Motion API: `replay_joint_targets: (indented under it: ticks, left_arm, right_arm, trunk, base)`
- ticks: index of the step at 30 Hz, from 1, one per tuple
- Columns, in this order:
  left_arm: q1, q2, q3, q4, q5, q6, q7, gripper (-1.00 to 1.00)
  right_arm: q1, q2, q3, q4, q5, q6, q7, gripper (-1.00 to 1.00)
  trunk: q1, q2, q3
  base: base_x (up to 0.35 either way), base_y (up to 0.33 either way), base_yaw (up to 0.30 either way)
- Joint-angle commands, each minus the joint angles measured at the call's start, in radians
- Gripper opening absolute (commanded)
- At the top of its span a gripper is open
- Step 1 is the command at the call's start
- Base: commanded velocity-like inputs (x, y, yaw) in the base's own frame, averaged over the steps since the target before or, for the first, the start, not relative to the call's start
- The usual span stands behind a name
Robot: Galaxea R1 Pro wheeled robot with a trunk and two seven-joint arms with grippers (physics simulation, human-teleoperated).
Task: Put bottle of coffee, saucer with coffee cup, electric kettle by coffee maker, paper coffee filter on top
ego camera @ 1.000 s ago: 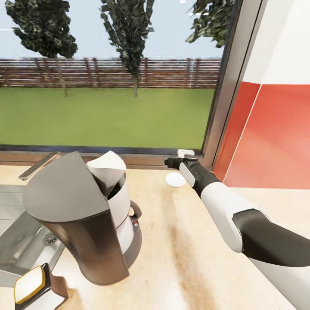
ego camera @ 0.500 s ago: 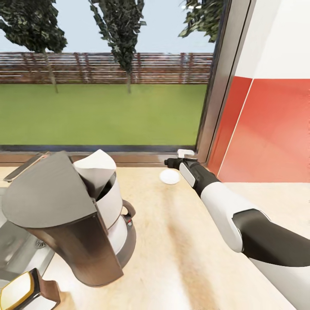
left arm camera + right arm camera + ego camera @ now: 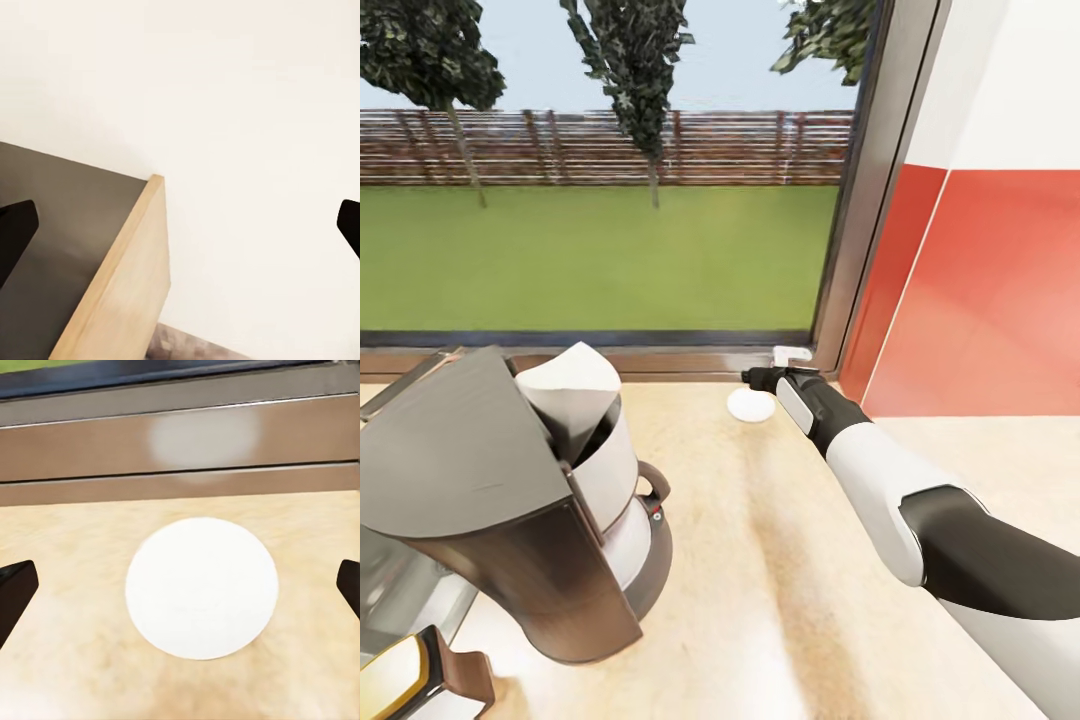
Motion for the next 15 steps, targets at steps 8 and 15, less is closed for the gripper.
replay_joint_targets:
  ticks: [8,15]
  left_arm:
    - [0.0,0.0,0.007,0.002,0.006,-0.007,-0.001,1.0]
    - [0.0,0.0,0.007,0.002,0.006,-0.007,-0.001,1.0]
  right_arm:
    - [-0.001,0.0,0.006,0.0,-0.01,0.004,-0.009,1.0]
    - [-0.001,0.0,0.006,0.0,-0.01,0.004,-0.008,1.0]
  trunk:
    - [0.001,-0.002,-0.014]
    - [0.001,-0.002,-0.026]
  base:
    - [0.0,0.0,0.0]
    - [0.0,0.0,0.0]
